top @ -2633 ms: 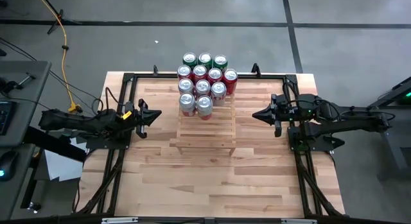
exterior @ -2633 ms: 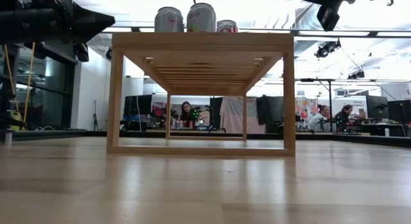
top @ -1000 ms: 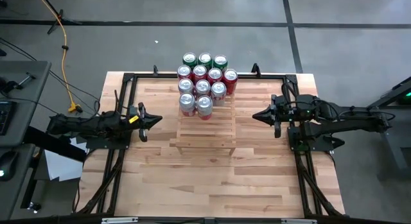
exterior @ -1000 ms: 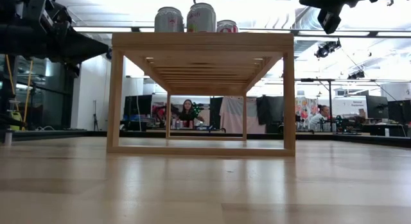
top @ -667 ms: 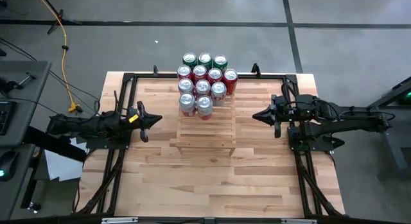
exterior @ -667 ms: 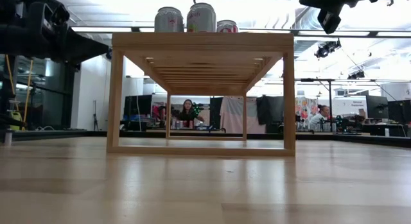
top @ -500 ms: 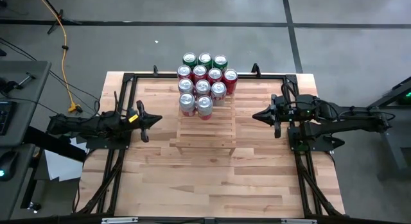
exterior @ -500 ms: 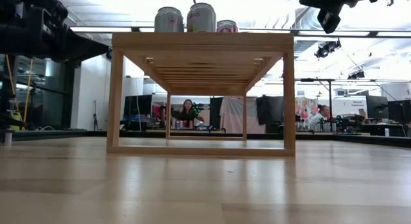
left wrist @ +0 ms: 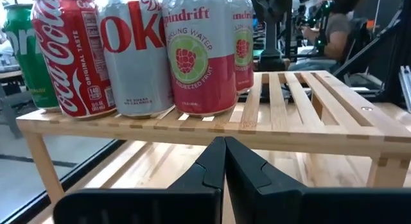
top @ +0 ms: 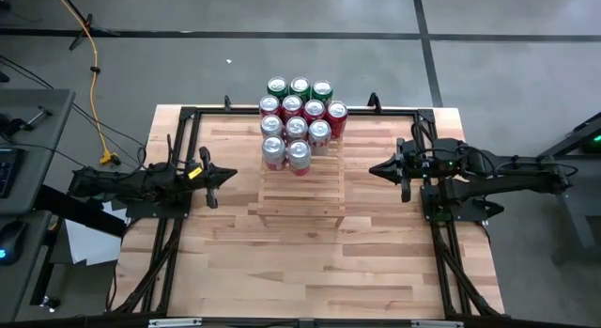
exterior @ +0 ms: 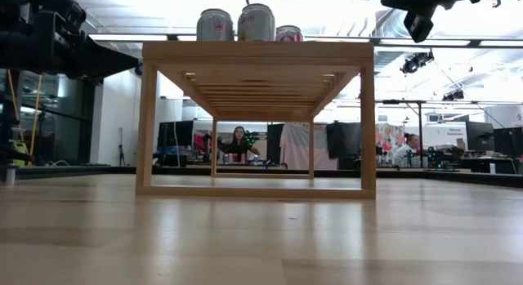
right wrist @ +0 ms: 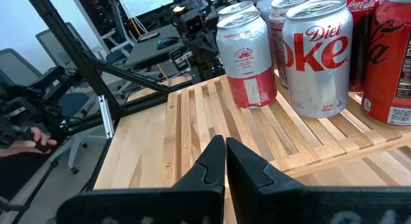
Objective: Place canned beverage on shelf
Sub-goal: Return to Home Position
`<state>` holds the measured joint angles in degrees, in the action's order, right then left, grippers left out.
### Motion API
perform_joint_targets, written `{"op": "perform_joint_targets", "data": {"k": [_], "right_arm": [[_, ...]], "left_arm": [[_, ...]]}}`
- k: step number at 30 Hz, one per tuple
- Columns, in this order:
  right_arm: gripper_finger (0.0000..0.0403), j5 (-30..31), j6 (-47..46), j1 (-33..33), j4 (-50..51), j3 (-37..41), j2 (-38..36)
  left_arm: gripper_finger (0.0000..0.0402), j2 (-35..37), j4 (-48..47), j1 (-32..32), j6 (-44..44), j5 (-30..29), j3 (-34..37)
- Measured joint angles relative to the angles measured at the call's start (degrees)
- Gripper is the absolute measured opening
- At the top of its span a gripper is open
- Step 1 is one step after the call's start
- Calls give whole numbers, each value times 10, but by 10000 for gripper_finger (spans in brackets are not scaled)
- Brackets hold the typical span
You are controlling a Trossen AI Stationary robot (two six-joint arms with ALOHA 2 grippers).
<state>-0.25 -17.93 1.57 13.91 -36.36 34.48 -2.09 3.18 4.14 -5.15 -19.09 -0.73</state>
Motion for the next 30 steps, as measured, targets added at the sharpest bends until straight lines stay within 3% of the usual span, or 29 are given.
{"op": "perform_joint_targets", "data": {"k": [4, 11, 21, 30], "right_arm": [[0, 0, 0, 0, 0, 0, 0], [0, 0, -1, 0, 0, 0, 0], [0, 0, -1, 0, 0, 0, 0], [0, 0, 0, 0, 1, 0, -19]], "left_arm": [[3, 0, -3, 0, -19, 33, 0], [3, 0, -28, 0, 23, 189, 0], [3, 0, -25, 0, 49, 198, 0], [3, 0, -26, 0, 46, 170, 0]]}}
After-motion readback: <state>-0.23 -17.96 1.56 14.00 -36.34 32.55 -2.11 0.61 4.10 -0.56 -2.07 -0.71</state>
